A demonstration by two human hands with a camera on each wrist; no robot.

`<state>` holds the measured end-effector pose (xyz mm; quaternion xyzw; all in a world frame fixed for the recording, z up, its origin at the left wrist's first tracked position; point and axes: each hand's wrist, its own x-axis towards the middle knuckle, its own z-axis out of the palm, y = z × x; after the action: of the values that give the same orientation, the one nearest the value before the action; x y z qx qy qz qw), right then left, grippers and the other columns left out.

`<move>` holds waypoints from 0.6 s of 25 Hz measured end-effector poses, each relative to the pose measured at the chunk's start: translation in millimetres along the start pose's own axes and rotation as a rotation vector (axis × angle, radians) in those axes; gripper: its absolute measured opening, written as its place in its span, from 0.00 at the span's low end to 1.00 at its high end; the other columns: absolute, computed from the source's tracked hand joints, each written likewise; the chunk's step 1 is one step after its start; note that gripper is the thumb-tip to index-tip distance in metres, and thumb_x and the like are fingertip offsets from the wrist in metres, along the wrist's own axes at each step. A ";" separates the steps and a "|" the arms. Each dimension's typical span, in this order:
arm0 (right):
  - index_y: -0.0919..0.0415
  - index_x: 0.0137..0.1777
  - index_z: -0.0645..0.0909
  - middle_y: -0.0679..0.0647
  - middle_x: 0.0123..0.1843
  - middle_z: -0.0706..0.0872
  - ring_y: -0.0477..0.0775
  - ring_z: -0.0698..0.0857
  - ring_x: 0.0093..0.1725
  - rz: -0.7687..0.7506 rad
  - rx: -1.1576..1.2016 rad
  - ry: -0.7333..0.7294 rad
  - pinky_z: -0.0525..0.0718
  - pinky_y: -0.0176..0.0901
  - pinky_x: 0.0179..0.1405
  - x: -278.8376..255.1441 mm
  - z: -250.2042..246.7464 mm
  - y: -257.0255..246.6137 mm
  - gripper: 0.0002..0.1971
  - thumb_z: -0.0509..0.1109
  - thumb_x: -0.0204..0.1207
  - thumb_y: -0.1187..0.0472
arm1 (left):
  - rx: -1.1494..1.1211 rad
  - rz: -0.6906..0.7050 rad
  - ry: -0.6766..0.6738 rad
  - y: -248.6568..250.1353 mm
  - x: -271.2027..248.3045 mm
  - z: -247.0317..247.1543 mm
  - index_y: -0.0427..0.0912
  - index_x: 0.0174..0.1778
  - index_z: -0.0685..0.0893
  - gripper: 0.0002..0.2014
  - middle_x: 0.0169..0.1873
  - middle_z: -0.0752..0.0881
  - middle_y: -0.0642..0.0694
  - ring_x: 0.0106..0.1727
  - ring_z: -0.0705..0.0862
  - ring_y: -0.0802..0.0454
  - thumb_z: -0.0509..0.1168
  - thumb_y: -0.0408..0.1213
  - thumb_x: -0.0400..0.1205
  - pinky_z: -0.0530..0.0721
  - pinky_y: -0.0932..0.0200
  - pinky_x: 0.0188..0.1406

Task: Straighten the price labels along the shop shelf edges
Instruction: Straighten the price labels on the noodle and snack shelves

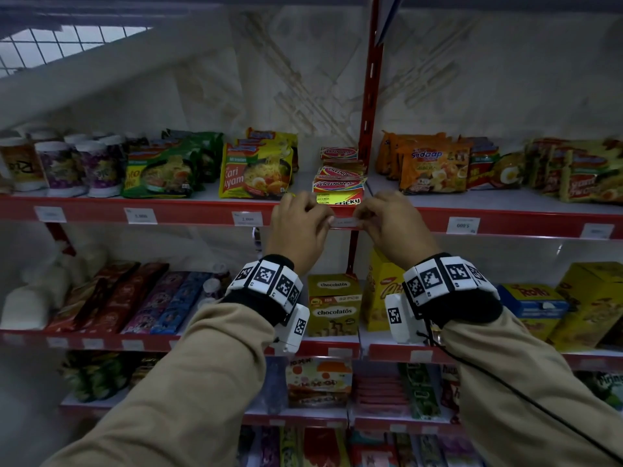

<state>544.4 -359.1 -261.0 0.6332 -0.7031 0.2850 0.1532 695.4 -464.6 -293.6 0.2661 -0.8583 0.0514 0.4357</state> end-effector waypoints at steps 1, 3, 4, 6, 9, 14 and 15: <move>0.59 0.53 0.85 0.56 0.50 0.83 0.59 0.76 0.56 0.002 -0.006 -0.006 0.75 0.50 0.51 -0.7 -1.1 -0.3 0.07 0.69 0.77 0.61 | 0.012 0.000 0.003 1.3 -0.7 -0.1 0.44 0.48 0.85 0.08 0.44 0.78 0.44 0.49 0.73 0.44 0.64 0.43 0.83 0.66 0.54 0.46; 0.58 0.53 0.84 0.56 0.50 0.83 0.59 0.76 0.55 0.006 -0.004 -0.004 0.77 0.52 0.51 -2.3 -2.5 -0.5 0.07 0.69 0.78 0.61 | 0.026 -0.001 0.012 3.5 -1.4 -0.4 0.43 0.48 0.84 0.08 0.44 0.78 0.43 0.48 0.74 0.43 0.63 0.42 0.83 0.68 0.52 0.45; 0.58 0.53 0.84 0.56 0.50 0.84 0.59 0.76 0.55 0.006 -0.002 -0.003 0.77 0.54 0.52 -2.9 -2.8 -0.1 0.07 0.68 0.78 0.61 | 0.028 -0.002 0.013 4.2 -1.3 -0.6 0.42 0.48 0.84 0.08 0.44 0.78 0.43 0.48 0.74 0.43 0.63 0.42 0.83 0.69 0.52 0.45; 0.58 0.53 0.83 0.56 0.51 0.83 0.59 0.76 0.56 0.002 -0.010 -0.010 0.77 0.53 0.52 -3.0 -1.5 -0.1 0.07 0.68 0.78 0.61 | 0.045 0.006 0.007 4.2 -0.6 -1.0 0.42 0.48 0.84 0.09 0.44 0.79 0.42 0.48 0.74 0.42 0.62 0.42 0.83 0.69 0.51 0.45; 0.58 0.53 0.84 0.56 0.51 0.82 0.59 0.75 0.56 0.014 -0.036 0.000 0.73 0.47 0.47 -3.2 1.7 -1.2 0.07 0.67 0.79 0.60 | 0.102 0.022 0.009 5.3 -1.7 -0.2 0.41 0.49 0.83 0.09 0.45 0.79 0.42 0.48 0.75 0.42 0.62 0.41 0.84 0.68 0.51 0.44; 0.57 0.55 0.85 0.57 0.53 0.81 0.60 0.74 0.56 0.022 -0.111 -0.006 0.71 0.46 0.45 -3.9 3.6 -2.7 0.09 0.65 0.81 0.58 | 0.158 0.042 0.058 5.7 -2.8 4.9 0.41 0.48 0.81 0.08 0.45 0.78 0.42 0.47 0.75 0.42 0.61 0.41 0.83 0.66 0.52 0.43; 0.57 0.56 0.85 0.57 0.53 0.81 0.60 0.75 0.56 0.027 -0.129 -0.009 0.71 0.47 0.45 -3.4 3.4 -3.3 0.09 0.64 0.81 0.58 | 0.172 0.059 0.064 4.6 -2.3 5.7 0.41 0.47 0.81 0.07 0.45 0.78 0.42 0.46 0.75 0.42 0.61 0.41 0.83 0.67 0.52 0.42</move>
<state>548.6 -358.5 -265.0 0.6139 -0.7290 0.2384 0.1866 690.0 -461.5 -298.2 0.2754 -0.8439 0.1459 0.4366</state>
